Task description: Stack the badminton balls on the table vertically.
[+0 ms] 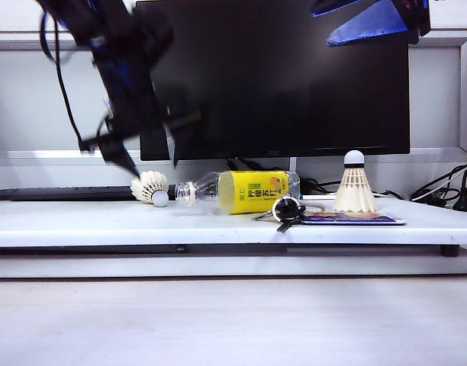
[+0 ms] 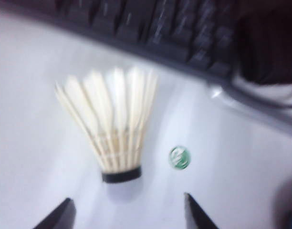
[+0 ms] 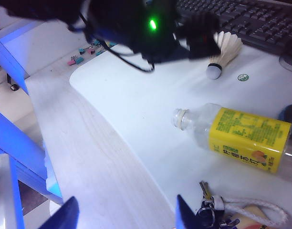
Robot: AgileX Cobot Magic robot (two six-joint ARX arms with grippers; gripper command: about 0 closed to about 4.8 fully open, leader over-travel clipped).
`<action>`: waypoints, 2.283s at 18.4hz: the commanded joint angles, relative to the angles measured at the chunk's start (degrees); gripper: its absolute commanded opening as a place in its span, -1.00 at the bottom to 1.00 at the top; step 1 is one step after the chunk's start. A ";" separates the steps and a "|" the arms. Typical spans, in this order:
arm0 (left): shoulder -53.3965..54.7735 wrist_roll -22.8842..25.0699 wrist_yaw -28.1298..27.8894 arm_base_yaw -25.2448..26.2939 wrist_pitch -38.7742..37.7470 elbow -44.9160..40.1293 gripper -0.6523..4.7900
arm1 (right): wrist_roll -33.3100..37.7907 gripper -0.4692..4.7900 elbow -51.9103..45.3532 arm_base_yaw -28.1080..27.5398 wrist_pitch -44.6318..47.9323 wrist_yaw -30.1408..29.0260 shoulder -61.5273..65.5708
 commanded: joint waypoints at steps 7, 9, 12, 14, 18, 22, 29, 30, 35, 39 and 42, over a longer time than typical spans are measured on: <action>1.29 0.59 -8.83 -0.55 1.14 0.46 0.38 | 0.11 0.17 0.24 0.07 0.74 -0.37 -0.24; 1.92 1.92 -8.85 -0.57 1.55 0.87 0.38 | 0.11 0.17 0.24 0.07 0.81 -0.35 -0.24; 5.14 6.54 -8.83 -1.33 -0.94 5.40 0.38 | 0.11 0.17 0.24 0.07 0.87 -0.37 -0.24; 6.86 6.47 -10.12 -2.08 -3.72 8.70 0.38 | 0.13 0.17 0.24 0.07 0.87 -0.37 -0.24; 8.11 2.49 -11.91 -2.08 -6.95 9.92 0.38 | 0.13 0.17 0.24 0.07 0.90 -0.37 -0.24; 9.62 2.34 -12.20 -2.03 -7.91 9.90 0.38 | 0.13 0.17 0.24 0.04 1.07 -0.35 -0.24; 10.49 2.21 -12.37 -2.05 -5.49 10.01 0.38 | 0.13 0.17 0.24 0.04 1.14 -0.37 -0.24; 10.58 2.19 -12.24 -2.05 -5.29 10.03 0.38 | 0.13 0.17 0.24 0.07 1.16 -0.37 -0.24; 11.82 2.43 -12.61 -2.05 -4.35 10.36 0.38 | 0.13 0.17 0.24 0.04 1.16 -0.37 -0.24; 12.35 2.43 -12.48 -2.05 -3.48 10.32 0.38 | 0.11 0.17 0.24 0.04 1.16 -0.35 -0.24; 13.07 2.69 -12.00 -2.03 -2.73 10.32 0.31 | 0.11 0.17 0.24 0.07 1.14 -0.35 -0.24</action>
